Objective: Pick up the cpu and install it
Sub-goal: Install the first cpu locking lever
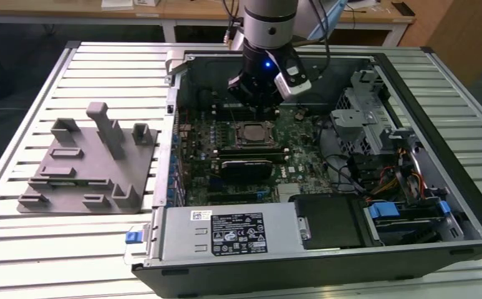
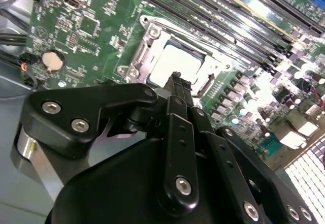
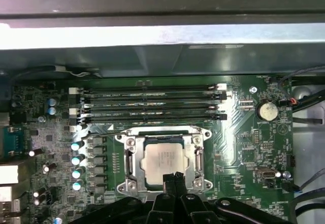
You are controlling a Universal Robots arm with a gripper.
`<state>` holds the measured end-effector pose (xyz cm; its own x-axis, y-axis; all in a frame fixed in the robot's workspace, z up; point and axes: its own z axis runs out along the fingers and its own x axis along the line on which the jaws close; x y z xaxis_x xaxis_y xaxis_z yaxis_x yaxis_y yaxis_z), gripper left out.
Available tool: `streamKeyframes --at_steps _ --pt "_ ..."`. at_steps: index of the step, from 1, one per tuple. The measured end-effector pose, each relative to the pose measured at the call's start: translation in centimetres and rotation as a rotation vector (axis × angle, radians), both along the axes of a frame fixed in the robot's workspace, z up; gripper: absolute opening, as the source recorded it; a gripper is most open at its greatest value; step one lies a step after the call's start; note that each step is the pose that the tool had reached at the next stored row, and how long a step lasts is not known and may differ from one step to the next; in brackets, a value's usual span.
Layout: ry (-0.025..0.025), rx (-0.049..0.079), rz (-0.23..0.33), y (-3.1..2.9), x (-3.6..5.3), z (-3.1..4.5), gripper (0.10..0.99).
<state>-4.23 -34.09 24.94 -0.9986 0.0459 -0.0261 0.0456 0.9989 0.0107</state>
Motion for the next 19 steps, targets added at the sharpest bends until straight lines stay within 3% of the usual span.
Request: streamKeyframes --at_steps 19 --pt "-0.0001 0.000 -0.001 0.00 -4.71 -0.06 0.106"
